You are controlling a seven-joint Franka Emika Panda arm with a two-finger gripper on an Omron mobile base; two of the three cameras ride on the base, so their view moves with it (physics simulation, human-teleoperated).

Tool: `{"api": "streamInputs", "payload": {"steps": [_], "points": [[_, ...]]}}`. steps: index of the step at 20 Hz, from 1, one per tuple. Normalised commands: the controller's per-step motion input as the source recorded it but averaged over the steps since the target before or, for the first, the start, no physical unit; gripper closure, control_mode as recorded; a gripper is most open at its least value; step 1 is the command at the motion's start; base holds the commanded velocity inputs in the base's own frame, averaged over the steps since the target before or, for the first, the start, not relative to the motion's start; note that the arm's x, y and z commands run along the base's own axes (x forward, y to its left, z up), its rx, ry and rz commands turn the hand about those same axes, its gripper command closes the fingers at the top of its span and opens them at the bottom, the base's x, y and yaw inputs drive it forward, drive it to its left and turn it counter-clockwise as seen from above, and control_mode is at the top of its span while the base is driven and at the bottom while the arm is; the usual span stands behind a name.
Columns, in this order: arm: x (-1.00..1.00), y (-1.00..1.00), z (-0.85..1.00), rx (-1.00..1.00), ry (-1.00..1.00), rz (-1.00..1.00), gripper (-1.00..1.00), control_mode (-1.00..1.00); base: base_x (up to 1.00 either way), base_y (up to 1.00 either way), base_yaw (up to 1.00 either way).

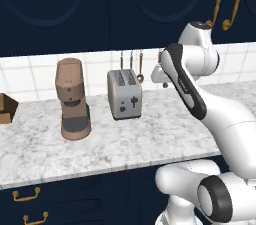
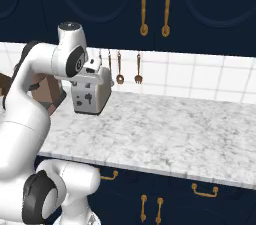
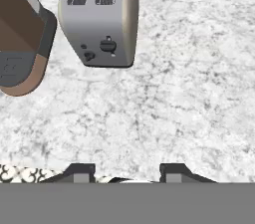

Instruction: Take a straw from the drawer in front and place it inside the glass cup on the dining counter.

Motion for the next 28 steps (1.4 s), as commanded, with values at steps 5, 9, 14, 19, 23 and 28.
{"api": "streamInputs", "payload": {"steps": [5, 9, 14, 19, 23, 28], "points": [[0.00, 0.00, 0.00, 0.00, 0.00, 0.00, -1.00, 1.00, -0.57, -0.08, 0.00], [0.00, 0.00, 0.00, 0.00, 0.00, 0.00, -1.00, 1.00, -0.88, -0.41, 0.00], [0.00, 0.00, 0.00, 0.00, 0.00, 0.00, -1.00, 1.00, -0.19, -0.61, 0.21], [0.00, 0.00, 0.00, 0.00, 0.00, 0.00, -1.00, 1.00, 0.00, -0.74, 0.48], [0.00, 0.00, 0.00, 0.00, 0.00, 0.00, -1.00, 1.00, 0.00, -0.71, 0.56], [0.00, 0.00, 0.00, 0.00, 0.00, 0.00, -1.00, 1.00, 0.00, -0.66, 0.55]]}}
